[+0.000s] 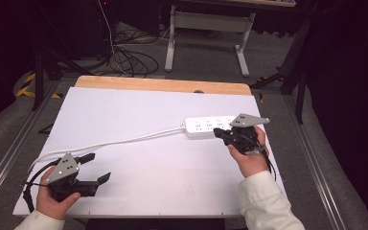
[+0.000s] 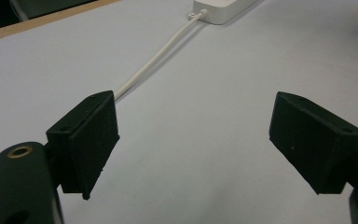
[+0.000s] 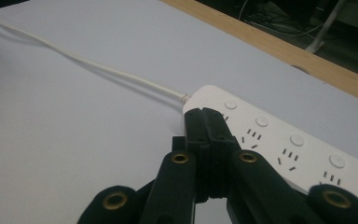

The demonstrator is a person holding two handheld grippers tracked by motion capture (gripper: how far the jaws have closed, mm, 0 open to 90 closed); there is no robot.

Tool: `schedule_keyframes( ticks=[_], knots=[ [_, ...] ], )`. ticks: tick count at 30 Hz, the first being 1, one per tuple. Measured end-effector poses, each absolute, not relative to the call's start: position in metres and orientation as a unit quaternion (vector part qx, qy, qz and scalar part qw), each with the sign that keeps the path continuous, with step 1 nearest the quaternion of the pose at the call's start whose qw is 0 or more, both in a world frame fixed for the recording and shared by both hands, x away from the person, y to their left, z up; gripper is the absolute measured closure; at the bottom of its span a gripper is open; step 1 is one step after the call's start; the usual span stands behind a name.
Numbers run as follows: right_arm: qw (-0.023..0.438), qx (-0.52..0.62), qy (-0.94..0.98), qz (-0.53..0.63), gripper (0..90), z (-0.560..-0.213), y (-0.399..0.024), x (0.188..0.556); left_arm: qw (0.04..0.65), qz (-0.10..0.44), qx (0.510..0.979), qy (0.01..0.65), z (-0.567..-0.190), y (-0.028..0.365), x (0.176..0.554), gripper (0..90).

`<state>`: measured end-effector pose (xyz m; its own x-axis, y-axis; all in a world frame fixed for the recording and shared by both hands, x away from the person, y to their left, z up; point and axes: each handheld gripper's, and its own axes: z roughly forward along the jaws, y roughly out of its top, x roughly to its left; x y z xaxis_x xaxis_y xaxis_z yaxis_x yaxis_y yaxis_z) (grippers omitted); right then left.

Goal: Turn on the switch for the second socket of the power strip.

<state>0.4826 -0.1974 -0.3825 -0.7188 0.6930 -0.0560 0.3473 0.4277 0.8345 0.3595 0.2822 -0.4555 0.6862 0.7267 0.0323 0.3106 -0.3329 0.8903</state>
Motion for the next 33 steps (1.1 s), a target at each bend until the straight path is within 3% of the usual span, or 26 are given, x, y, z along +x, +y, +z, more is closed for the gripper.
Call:
schedule_keyframes(
  ticks=[15, 33],
  knots=[
    [0.214, 0.368, 0.813, 0.397, 90.0, -0.396, -0.183, 0.539, 0.474, 0.219, 0.785, 0.333, -0.456, 0.283, 0.361, 16.1],
    [0.248, 0.366, 0.809, 0.388, 90.0, -0.423, -0.178, 0.571, 0.472, 0.219, 0.786, 0.333, -0.456, 0.284, 0.361, 16.1]
  ],
)
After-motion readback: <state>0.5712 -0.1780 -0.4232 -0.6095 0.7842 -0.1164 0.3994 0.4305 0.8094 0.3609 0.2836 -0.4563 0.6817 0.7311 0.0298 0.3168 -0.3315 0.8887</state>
